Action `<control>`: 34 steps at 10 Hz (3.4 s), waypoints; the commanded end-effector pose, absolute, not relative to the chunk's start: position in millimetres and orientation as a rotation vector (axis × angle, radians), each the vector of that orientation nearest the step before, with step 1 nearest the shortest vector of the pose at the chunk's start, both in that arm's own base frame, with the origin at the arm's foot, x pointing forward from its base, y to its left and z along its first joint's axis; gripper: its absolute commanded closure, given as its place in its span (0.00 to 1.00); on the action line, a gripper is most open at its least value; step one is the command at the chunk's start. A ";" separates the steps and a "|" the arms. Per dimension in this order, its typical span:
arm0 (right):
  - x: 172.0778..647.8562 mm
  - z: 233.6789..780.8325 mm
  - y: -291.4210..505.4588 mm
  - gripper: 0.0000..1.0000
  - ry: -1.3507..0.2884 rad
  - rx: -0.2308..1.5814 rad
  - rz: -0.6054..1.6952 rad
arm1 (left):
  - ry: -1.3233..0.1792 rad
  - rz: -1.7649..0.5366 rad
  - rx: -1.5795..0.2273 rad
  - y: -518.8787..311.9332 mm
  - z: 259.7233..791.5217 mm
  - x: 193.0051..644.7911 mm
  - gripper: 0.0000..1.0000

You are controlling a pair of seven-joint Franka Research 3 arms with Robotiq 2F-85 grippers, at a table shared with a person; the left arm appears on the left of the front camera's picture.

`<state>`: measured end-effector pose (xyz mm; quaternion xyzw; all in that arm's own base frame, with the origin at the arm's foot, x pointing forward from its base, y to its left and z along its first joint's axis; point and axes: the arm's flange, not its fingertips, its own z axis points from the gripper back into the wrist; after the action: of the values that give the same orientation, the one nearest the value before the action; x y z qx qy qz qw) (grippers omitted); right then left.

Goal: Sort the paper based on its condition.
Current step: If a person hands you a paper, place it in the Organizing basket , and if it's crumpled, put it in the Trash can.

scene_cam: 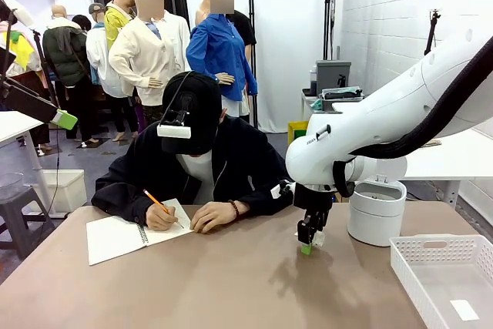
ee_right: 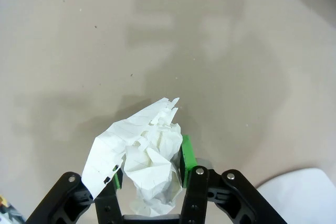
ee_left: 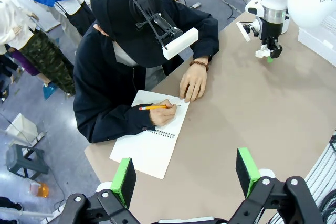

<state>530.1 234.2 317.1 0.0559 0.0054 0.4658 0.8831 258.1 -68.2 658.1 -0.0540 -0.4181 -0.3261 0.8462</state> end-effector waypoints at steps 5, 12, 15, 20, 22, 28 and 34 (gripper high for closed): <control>503.1 441.1 199.4 0.49 -0.117 0.000 0.810 | -0.883 -0.685 -0.113 -67.4 658.5 258.4 0.00; 544.4 489.9 141.0 0.49 -0.218 -0.133 0.341 | -0.883 -0.685 -0.113 -67.4 658.5 258.4 0.00; 544.9 490.6 136.5 0.49 -0.221 -0.188 0.259 | -0.883 -0.685 -0.113 -67.4 658.5 258.4 0.00; 540.4 488.5 126.9 0.49 -0.232 -0.185 0.226 | -0.883 -0.685 -0.113 -67.4 658.5 258.4 0.00; 540.4 488.5 126.9 0.49 -0.232 -0.185 0.226 | -0.883 -0.685 -0.113 -67.4 658.5 258.4 0.00; 536.3 488.9 120.0 0.00 -0.225 -0.199 0.190 | -0.883 -0.685 -0.113 -67.4 658.5 258.4 0.00; 536.2 490.0 127.5 0.00 -0.226 -0.182 0.228 | -0.883 -0.685 -0.113 -67.4 658.5 258.4 0.00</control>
<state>530.5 140.0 487.2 -0.0797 -0.1061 0.1410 0.9811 258.1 -68.1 658.1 -0.0540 -0.4182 -0.3260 0.8462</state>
